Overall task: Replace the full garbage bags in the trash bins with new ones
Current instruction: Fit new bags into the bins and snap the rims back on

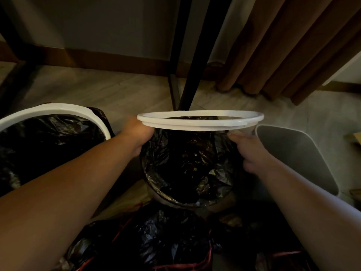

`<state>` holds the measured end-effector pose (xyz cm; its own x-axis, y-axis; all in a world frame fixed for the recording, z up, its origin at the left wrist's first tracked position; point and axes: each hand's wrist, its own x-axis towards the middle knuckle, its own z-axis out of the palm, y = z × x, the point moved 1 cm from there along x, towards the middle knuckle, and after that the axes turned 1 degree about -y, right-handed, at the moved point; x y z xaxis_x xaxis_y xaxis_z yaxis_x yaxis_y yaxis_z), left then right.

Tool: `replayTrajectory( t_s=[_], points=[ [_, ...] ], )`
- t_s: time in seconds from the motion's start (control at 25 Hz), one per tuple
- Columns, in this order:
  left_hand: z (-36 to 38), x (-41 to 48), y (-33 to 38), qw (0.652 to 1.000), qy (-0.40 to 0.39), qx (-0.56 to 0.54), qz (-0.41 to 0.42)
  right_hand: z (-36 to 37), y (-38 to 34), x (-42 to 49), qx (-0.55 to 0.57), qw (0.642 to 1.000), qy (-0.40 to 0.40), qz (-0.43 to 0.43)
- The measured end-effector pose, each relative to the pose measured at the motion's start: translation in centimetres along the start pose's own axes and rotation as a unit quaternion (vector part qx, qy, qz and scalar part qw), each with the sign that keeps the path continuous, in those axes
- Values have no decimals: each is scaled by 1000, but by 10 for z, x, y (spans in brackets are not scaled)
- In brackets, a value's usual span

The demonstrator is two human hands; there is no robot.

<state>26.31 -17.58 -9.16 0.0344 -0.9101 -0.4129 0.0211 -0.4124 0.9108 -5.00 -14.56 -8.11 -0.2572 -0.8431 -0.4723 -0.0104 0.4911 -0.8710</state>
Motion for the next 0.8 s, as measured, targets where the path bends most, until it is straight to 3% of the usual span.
replayTrajectory(
  t_s=[0.08,0.4,0.52,0.8],
  points=[
    [-1,-5,-4,1000,-20,-15,-12,2,6,2,10,997,-20,73],
    [3,-52,-19,1000,26,1,-2,-6,31,-19,140,981,-30,132],
    [1,-75,-34,996,71,-22,-43,-9,50,-42,197,972,-41,123],
    [-1,-79,-51,992,116,54,-21,10,68,-57,261,962,12,85]
  ],
)
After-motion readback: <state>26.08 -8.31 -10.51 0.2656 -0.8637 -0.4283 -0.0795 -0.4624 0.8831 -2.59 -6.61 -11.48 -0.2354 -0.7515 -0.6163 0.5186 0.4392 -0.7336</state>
